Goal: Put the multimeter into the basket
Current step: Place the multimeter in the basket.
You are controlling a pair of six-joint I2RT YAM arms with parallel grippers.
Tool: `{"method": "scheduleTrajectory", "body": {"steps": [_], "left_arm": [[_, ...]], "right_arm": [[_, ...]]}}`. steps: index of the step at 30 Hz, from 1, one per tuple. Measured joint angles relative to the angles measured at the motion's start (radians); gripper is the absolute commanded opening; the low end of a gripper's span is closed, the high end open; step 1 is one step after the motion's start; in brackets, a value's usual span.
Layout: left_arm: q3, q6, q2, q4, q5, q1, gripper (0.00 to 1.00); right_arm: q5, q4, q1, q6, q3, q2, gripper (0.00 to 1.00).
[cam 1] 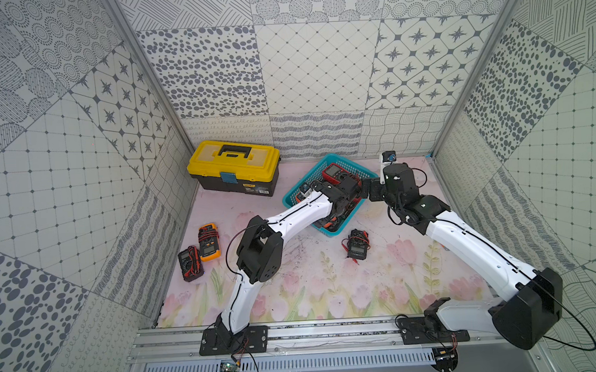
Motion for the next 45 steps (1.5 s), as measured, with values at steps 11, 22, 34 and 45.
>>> {"method": "scheduleTrajectory", "body": {"steps": [11, 22, 34, 45], "left_arm": [[0.015, -0.078, 0.044, 0.034, 0.000, 0.003, 0.13], [-0.014, -0.130, 0.052, 0.100, -0.014, 0.013, 0.12], [-0.073, -0.129, 0.036, 0.186, -0.006, 0.026, 0.34], [-0.056, -0.052, 0.037, 0.166, -0.003, 0.040, 0.99]], "right_arm": [[0.013, -0.031, -0.004, 0.001, -0.001, 0.006, 0.99], [0.184, -0.012, 0.009, 0.005, 0.018, 0.004, 0.99], [0.225, 0.064, 0.007, 0.005, 0.016, 0.071, 0.98], [0.211, 0.065, 0.007, 0.005, 0.016, 0.079, 0.99]]}}
